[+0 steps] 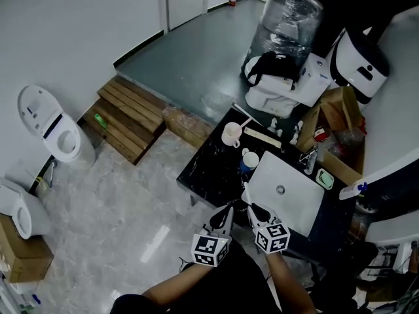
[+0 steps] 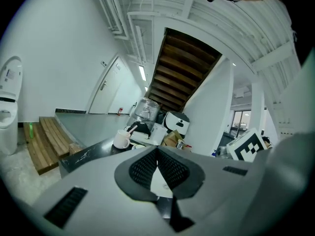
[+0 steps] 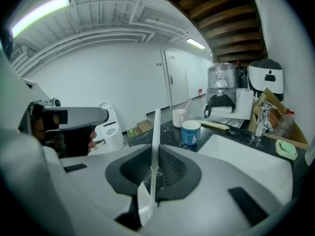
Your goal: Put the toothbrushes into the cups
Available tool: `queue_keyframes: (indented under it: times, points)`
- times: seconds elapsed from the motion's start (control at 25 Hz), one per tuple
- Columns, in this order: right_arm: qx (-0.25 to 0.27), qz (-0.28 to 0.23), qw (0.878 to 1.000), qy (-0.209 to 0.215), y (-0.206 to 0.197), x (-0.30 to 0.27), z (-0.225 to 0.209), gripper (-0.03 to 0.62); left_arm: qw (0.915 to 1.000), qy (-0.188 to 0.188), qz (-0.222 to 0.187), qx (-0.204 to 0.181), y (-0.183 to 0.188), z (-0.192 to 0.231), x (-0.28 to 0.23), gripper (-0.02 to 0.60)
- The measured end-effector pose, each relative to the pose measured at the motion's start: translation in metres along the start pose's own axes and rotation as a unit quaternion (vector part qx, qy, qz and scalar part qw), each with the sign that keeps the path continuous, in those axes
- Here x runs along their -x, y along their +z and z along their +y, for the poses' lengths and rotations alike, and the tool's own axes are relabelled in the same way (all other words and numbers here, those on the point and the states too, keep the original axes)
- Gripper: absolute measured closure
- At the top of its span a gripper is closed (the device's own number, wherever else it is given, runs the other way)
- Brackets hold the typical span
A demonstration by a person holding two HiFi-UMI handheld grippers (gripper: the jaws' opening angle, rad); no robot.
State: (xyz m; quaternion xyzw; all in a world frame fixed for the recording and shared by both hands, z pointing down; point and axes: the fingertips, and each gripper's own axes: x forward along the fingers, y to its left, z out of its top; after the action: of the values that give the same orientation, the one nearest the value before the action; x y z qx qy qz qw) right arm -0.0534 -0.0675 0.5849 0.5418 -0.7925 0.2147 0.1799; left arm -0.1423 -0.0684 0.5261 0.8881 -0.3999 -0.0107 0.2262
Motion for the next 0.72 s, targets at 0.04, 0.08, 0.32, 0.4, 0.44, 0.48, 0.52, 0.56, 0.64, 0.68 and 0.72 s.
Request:
queue_keyframes:
  times: [0.04, 0.08, 0.32, 0.4, 0.44, 0.48, 0.52, 0.56, 0.64, 0.68, 0.72]
  points:
    - [0.001, -0.003, 1.0, 0.002, 0.005, -0.003, 0.0, 0.539, 1.0, -0.001, -0.003, -0.003, 0.002, 0.001, -0.002, 0.568]
    - [0.002, -0.007, 1.0, 0.003, 0.009, -0.005, -0.001, 0.539, 1.0, -0.001, -0.005, -0.007, 0.003, 0.002, -0.004, 0.568]
    - [-0.008, -0.033, 0.999, 0.004, 0.038, -0.027, -0.011, 0.539, 0.9998, 0.0, 0.002, -0.021, 0.006, 0.017, -0.023, 0.568]
    - [-0.014, -0.036, 0.999, 0.004, 0.047, -0.035, -0.019, 0.539, 0.9996, 0.0, 0.004, -0.028, 0.009, 0.019, -0.031, 0.568]
    - [-0.018, -0.037, 0.999, 0.004, 0.052, -0.039, -0.024, 0.539, 0.9995, 0.0, 0.006, -0.031, 0.01, 0.02, -0.036, 0.568]
    - [-0.023, -0.04, 0.999, 0.004, 0.057, -0.043, -0.028, 0.539, 0.9994, -0.002, 0.008, -0.034, 0.011, 0.021, -0.041, 0.568]
    - [-0.028, -0.045, 0.999, 0.005, 0.063, -0.047, -0.033, 0.539, 0.9993, -0.003, 0.01, -0.036, 0.012, 0.022, -0.047, 0.568]
    - [-0.033, -0.051, 0.998, 0.005, 0.069, -0.051, -0.037, 0.539, 0.9993, -0.005, 0.012, -0.036, 0.014, 0.024, -0.053, 0.568]
    - [-0.041, -0.065, 0.997, 0.004, 0.082, -0.059, -0.046, 0.539, 0.9995, -0.006, 0.012, -0.027, 0.019, 0.029, -0.063, 0.568]
    - [-0.044, -0.073, 0.996, 0.003, 0.089, -0.062, -0.052, 0.539, 0.9997, -0.005, 0.01, -0.022, 0.022, 0.031, -0.068, 0.568]
    - [-0.047, -0.082, 0.995, 0.003, 0.095, -0.065, -0.057, 0.539, 0.9998, -0.004, 0.009, -0.019, 0.025, 0.033, -0.074, 0.568]
